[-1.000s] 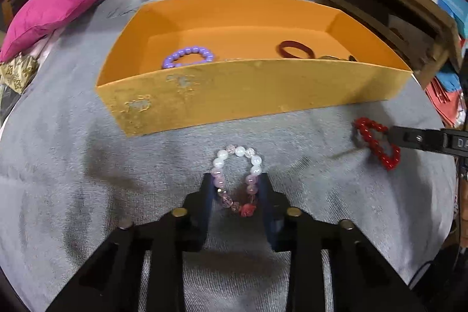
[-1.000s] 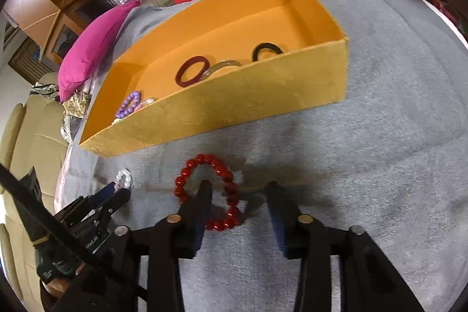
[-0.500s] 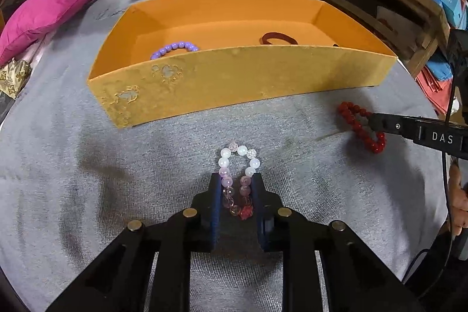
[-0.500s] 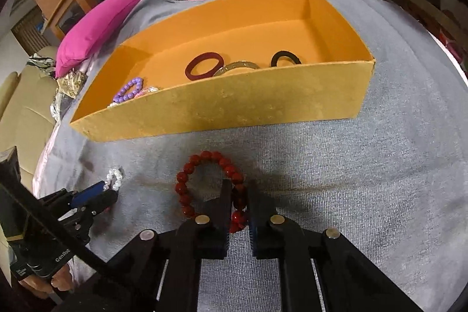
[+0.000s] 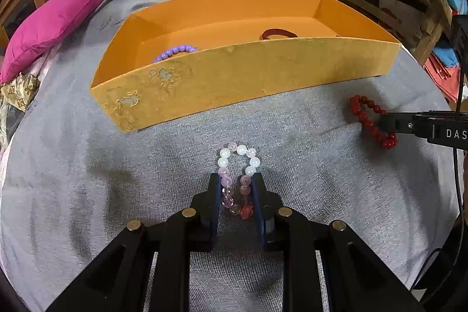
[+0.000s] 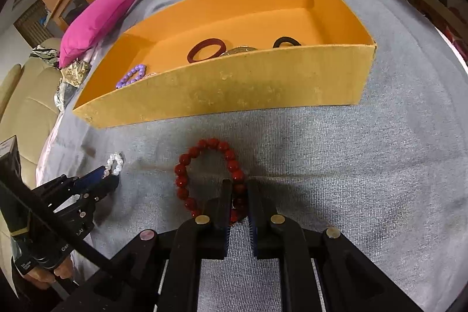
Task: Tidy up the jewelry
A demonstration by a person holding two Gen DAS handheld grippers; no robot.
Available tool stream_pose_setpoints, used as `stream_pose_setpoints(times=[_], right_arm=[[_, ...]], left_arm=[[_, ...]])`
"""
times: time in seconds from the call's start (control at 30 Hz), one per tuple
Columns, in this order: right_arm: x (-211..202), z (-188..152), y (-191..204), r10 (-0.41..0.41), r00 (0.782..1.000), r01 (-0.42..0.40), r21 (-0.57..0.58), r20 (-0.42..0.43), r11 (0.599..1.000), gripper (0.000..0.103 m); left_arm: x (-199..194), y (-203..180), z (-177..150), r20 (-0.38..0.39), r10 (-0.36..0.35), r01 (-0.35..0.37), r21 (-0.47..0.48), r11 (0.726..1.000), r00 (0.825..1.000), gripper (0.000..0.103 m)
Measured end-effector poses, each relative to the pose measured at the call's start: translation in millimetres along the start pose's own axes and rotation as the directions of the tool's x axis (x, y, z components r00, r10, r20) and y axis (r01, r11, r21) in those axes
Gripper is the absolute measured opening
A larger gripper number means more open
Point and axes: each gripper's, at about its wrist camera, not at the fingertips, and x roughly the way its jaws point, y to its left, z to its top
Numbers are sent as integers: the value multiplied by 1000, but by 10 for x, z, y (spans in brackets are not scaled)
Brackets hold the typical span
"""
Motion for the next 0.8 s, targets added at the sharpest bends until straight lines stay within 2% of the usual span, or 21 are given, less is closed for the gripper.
stream_pose_setpoints(times=[0.1,0.2,0.3,0.37,0.43,0.67,0.8], right_arm=[[7,-4,18,-13,1000,13,-13,3,1000,11],[16,-8,35,-23,1000,23,-24,7,999,11],[20,-10,36,-24,1000,25,-25,9,999,12],[23,-12,41,-25,1000,25,-28,9,999,12],[28,-12,39,-24,1000,24,-28,9,999,12],[22,-24,25,-17,1000,17,-30,12,999,13],[25,-28,28,-17,1000,18,-34,17,999,13]], left_arm=[[-5,-39,-7,1,12,-12,5,1000,1000,23],[5,-75,-16,3,43,-43,14,999,999,30],[2,-73,-35,7,74,-74,11,997,997,44],[21,-40,-39,8,102,-102,-6,995,995,58],[30,-15,-44,9,116,-116,-18,993,993,65],[43,22,-64,13,191,-190,-39,981,982,88],[72,44,-57,3,218,-218,-59,974,976,93]])
